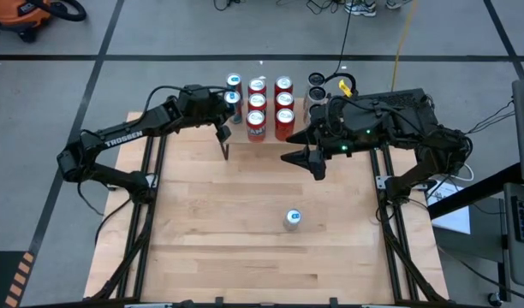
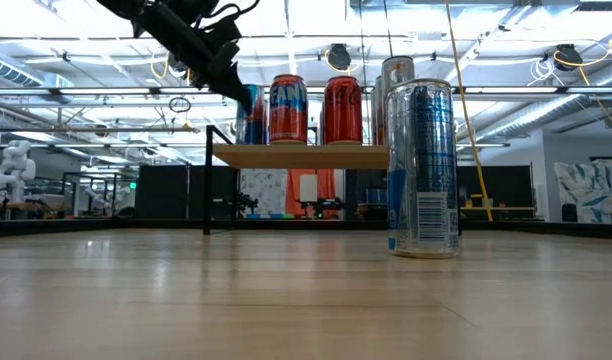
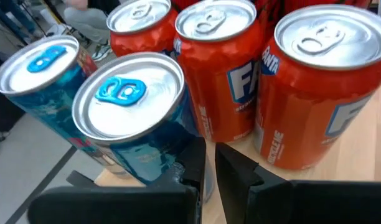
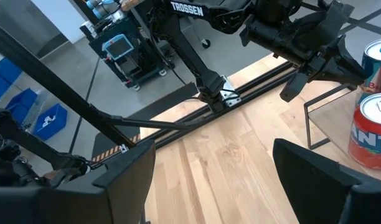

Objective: Place canned beverage on shelf
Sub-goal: Put the top blue soda can on the shelf aligned with the other blue soda can

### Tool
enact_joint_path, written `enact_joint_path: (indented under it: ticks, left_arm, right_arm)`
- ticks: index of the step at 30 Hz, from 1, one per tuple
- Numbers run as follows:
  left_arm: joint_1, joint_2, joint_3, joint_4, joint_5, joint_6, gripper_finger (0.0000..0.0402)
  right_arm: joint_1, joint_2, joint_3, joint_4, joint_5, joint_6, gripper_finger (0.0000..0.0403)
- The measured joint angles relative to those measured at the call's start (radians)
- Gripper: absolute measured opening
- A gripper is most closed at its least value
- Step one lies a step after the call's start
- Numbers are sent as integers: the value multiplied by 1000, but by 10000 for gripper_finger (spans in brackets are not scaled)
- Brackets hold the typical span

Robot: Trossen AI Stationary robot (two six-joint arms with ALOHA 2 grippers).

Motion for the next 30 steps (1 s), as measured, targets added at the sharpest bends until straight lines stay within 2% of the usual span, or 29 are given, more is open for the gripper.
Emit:
enact_joint_path:
  ticks: [11,30]
  left_arm:
    - [1,50,0,19,-4,18,40]
    - [1,43,0,13,-63,17,40]
  right_arm:
    - [0,0,0,0,-4,11,304]
    - [34,2,1,-76,-3,41,304]
